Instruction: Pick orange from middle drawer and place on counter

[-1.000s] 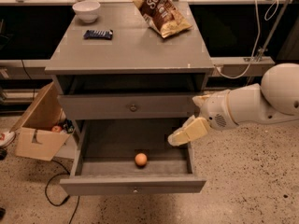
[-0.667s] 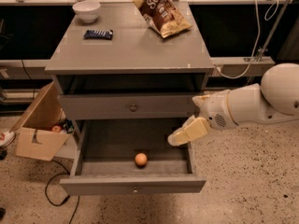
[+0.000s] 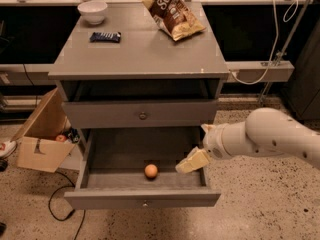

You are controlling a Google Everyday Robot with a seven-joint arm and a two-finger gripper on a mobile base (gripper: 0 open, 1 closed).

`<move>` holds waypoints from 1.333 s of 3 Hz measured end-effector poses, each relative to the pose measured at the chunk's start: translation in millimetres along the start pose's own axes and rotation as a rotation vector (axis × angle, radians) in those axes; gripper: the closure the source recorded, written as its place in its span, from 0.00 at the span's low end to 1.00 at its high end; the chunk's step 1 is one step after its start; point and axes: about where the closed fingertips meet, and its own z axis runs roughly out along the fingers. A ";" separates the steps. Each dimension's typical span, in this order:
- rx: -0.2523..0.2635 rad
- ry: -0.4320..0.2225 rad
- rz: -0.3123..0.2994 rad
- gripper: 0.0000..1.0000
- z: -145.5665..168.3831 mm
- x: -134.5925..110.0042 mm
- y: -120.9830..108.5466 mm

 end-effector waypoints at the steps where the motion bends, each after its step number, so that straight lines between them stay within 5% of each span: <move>1: 0.042 0.054 -0.009 0.00 53.2 35.6 -18.4; 2: 0.042 0.063 -0.008 0.00 106.8 56.4 -28.9; 4: 0.018 0.066 -0.014 0.00 118.6 63.8 -27.7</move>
Offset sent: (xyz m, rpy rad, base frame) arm 0.0630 0.0216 -0.1590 -0.0832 0.0025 -0.0268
